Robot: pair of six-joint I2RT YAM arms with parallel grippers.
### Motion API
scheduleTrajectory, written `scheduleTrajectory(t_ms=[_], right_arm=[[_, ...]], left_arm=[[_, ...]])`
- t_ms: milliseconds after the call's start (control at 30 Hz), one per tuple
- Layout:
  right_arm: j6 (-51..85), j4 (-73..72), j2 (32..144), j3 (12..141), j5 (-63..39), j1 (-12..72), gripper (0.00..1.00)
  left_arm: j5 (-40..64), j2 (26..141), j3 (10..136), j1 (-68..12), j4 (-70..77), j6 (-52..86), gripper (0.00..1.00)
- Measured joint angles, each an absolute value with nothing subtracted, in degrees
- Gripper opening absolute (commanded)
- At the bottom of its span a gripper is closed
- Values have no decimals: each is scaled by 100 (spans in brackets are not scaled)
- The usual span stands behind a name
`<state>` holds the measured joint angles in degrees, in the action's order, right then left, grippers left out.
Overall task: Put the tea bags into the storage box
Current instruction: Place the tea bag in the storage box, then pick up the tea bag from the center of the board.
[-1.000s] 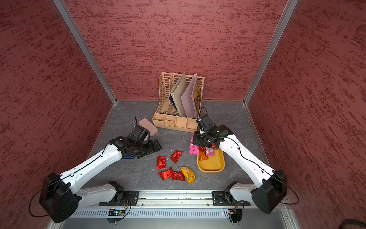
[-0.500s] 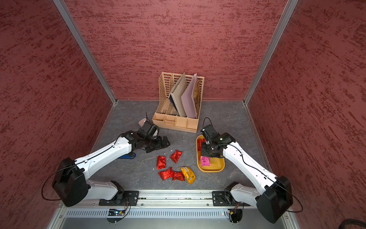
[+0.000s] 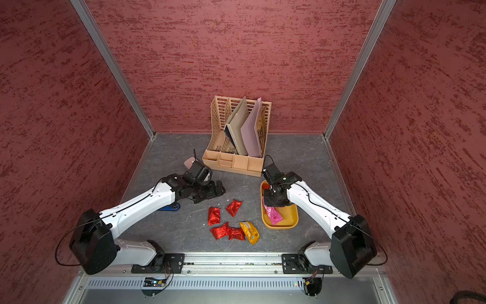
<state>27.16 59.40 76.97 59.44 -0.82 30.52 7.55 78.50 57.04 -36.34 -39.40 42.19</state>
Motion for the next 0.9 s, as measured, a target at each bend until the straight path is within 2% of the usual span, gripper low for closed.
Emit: scheduleTrajectory(t_ms=[67,267,433,533,733,900], right_arm=[[2764,6066,7697,6169,-51,3052,50],[3332,6049,7629,6722,-117,3159,50],[4235,5395,7566,6528,-237,3852,53],[4783,4851,7666,6307,-244,4313,60],[5594,3933,8611,6226,-281,4917,82],[5898,3518,9596,6335,-425,5120,86]], left_arm=[[731,7824,5704,-3634,-3948,4219,100],[694,7415,5579,-3627,-4018,4174,100],[701,6934,5205,-3551,-4176,4147,100],[731,6657,4967,-3498,-4298,4134,100],[762,6259,4772,-3465,-4635,4042,100],[753,5806,4569,-3468,-4912,4047,100]])
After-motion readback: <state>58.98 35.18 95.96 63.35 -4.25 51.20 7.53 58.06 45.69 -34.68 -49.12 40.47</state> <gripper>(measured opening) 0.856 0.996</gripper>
